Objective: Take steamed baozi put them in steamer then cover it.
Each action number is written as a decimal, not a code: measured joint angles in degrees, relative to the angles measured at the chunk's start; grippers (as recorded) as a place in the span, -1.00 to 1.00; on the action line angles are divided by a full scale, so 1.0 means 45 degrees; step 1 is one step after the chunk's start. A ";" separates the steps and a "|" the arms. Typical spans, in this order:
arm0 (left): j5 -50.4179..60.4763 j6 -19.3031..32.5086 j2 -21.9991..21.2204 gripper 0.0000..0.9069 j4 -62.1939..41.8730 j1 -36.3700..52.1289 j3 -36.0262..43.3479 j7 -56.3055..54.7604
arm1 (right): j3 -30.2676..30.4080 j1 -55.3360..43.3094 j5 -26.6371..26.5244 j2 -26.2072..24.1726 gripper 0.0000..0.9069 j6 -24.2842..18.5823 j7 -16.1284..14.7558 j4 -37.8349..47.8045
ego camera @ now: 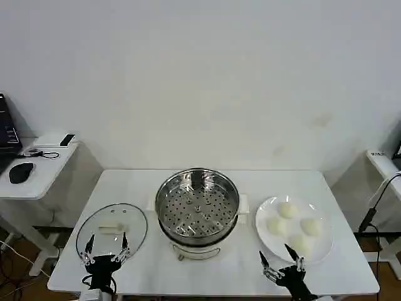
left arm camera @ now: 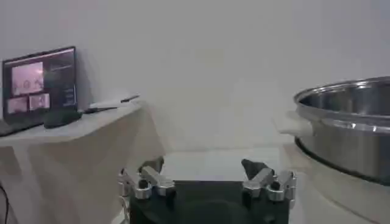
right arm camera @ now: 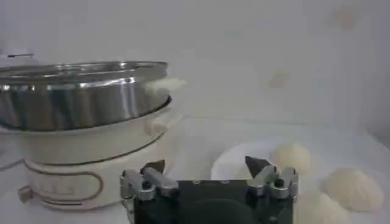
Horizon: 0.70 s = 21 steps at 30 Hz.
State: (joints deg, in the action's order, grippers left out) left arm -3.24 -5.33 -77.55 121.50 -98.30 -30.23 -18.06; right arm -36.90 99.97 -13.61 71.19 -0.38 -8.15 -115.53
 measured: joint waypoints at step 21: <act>0.1213 -0.1036 -0.0008 1.00 0.0642 0.0259 -0.0612 0.1277 | -0.0686 -0.4622 0.3774 -0.5887 1.00 0.2296 -0.3833 0.2883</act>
State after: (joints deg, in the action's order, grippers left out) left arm 2.22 -10.00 -77.59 124.39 -97.14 -32.99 -12.31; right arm -39.98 79.17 3.37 44.70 9.95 -25.40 -102.56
